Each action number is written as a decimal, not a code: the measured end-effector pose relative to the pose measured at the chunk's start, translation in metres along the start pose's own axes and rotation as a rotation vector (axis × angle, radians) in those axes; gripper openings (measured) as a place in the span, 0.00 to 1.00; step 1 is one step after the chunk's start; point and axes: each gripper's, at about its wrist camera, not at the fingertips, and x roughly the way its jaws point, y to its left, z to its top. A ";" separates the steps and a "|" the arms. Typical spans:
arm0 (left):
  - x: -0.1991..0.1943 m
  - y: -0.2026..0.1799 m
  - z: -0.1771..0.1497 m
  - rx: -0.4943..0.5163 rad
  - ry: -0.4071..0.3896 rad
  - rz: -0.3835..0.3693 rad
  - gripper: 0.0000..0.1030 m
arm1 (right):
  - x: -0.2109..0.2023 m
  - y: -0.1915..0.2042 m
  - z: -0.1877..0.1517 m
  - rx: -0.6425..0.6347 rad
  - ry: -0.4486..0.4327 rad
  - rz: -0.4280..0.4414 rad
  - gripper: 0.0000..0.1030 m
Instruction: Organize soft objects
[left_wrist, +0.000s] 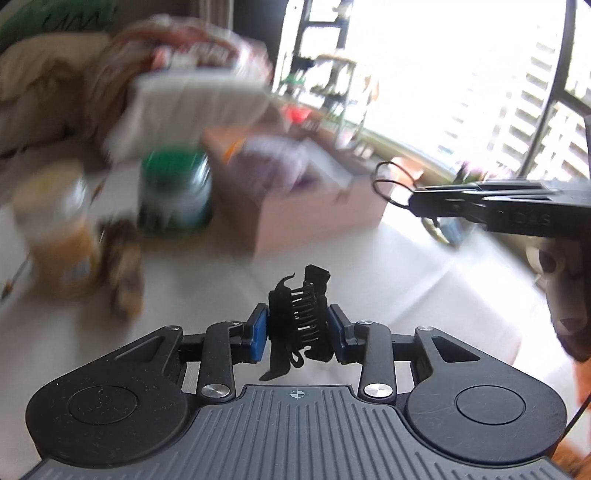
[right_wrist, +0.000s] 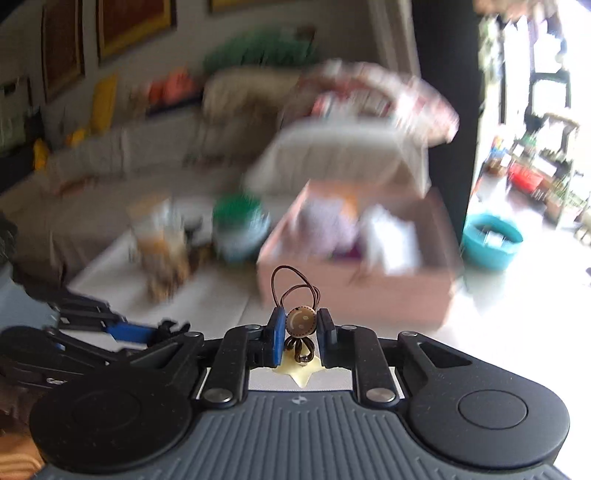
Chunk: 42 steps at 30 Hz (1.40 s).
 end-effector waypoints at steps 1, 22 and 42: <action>-0.004 -0.002 0.014 0.004 -0.034 -0.015 0.38 | -0.013 -0.005 0.007 0.010 -0.043 -0.010 0.17; 0.071 0.068 0.189 -0.130 -0.137 -0.134 0.37 | 0.096 -0.100 0.134 0.219 0.011 -0.097 0.37; -0.096 0.232 -0.008 -0.458 -0.224 0.166 0.37 | 0.188 0.111 0.142 0.018 0.497 0.297 0.37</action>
